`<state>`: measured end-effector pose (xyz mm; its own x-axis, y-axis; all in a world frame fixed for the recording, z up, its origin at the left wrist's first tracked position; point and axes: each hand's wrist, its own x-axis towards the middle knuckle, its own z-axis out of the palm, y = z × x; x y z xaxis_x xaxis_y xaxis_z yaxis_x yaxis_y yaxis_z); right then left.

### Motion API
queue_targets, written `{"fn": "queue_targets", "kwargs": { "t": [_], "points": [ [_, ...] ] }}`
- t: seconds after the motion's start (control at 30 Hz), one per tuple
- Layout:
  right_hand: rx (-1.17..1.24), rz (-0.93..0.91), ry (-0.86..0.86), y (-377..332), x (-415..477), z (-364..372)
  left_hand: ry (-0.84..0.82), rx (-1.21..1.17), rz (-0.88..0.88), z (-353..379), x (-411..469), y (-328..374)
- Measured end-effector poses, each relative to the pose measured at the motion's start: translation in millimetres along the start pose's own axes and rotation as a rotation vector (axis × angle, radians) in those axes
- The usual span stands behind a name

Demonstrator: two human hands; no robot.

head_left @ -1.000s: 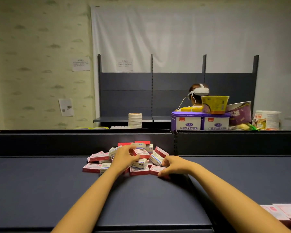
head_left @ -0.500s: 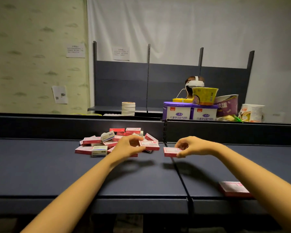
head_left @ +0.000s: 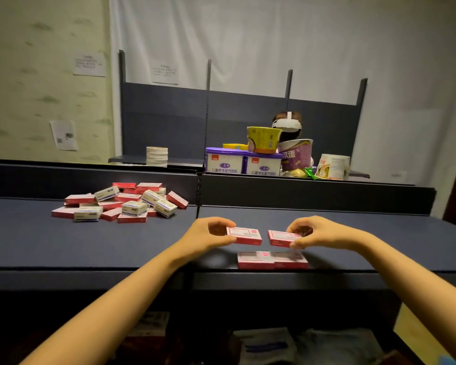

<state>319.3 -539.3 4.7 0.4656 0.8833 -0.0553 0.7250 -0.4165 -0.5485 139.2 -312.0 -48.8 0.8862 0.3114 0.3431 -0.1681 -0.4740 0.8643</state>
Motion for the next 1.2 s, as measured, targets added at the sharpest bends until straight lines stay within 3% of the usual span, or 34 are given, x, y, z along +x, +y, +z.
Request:
{"fn": "queue_targets", "kwargs": {
  "t": [0.23, 0.73, 0.9, 1.2],
  "points": [
    [0.038, 0.025, -0.001, 24, -4, -3, -0.069, 0.016, -0.114, 22, 2, 7],
    [0.193, 0.046, -0.228, 24, 19, 5, -0.234, 0.270, -0.218, 8, 12, 6],
    [0.074, 0.084, -0.332, 25, 15, 7, -0.428, 0.374, -0.288, 11, 10, 14],
    [0.024, 0.050, -0.255, 27, 15, 14, -0.417, 0.568, -0.164, 24, 6, 22]
  ]
}}
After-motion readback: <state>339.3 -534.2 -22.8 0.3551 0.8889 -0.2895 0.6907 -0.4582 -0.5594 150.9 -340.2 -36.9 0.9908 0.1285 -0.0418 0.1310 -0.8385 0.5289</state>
